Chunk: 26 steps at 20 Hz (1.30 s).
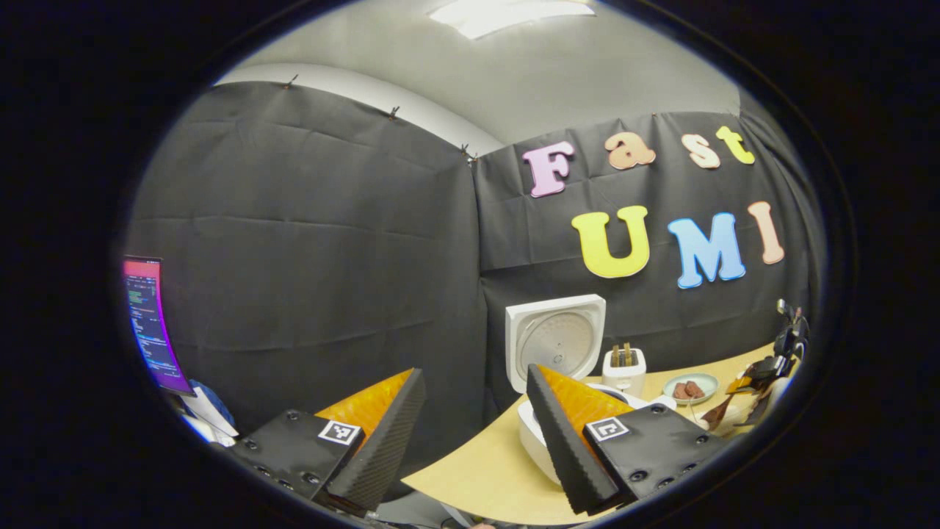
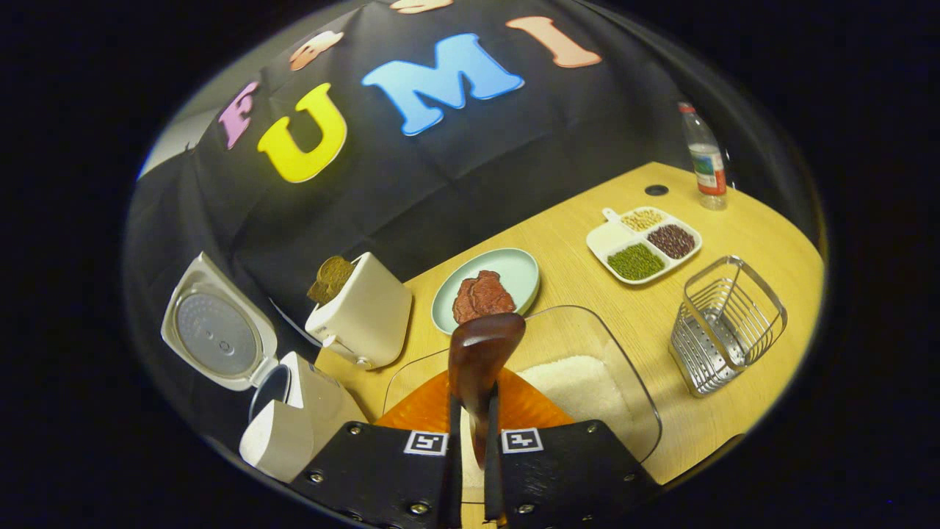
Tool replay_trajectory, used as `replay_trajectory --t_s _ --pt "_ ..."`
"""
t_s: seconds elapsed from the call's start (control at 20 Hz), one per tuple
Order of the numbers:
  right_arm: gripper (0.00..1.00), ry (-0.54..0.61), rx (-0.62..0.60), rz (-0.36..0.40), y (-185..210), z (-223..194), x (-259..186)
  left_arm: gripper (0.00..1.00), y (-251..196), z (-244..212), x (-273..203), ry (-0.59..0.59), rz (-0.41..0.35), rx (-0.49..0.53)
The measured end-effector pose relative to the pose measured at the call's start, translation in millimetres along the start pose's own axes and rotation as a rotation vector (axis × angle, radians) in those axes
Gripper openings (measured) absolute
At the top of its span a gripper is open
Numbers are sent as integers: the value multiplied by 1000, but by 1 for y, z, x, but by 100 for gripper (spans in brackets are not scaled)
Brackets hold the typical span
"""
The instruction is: Close the left gripper, press the button to open the rice cooker; take a wooden spoon from the chopstick holder with the right hand, scoop a spoonful of rice and pour it into the rice cooker, then put the wooden spoon back into the chopstick holder.
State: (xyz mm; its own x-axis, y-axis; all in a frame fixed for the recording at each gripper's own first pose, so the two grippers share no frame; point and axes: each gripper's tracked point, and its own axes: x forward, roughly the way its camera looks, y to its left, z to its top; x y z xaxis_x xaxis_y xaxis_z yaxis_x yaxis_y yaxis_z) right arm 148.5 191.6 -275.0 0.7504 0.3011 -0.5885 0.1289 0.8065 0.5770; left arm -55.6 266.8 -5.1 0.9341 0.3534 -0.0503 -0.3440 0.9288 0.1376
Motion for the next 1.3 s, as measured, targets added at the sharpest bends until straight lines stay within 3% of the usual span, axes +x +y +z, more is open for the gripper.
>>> replay_trajectory --t_s 0.15,0.35,0.45,0.65,0.95,1.05,1.3 --pt "12 3 112 19 -14 4 -7 96 -7 3 3 -7 -17 -1" --pt "12 -8 221 65 -19 14 -17 92 -22 9 4 -21 -52 7" --pt "12 -18 281 94 -17 22 -24 99 -28 13 2 -31 -66 16" --pt "12 -31 396 153 -9 40 -35 93 -34 14 3 -35 -82 8" --pt "12 -21 560 269 25 54 -47 92 -32 12 6 -36 -82 -8" --pt "12 -6 601 318 45 57 -48 96 -30 11 7 -36 -80 -12" --pt "12 7 562 390 95 59 -49 99 -22 4 9 -22 -63 -17"
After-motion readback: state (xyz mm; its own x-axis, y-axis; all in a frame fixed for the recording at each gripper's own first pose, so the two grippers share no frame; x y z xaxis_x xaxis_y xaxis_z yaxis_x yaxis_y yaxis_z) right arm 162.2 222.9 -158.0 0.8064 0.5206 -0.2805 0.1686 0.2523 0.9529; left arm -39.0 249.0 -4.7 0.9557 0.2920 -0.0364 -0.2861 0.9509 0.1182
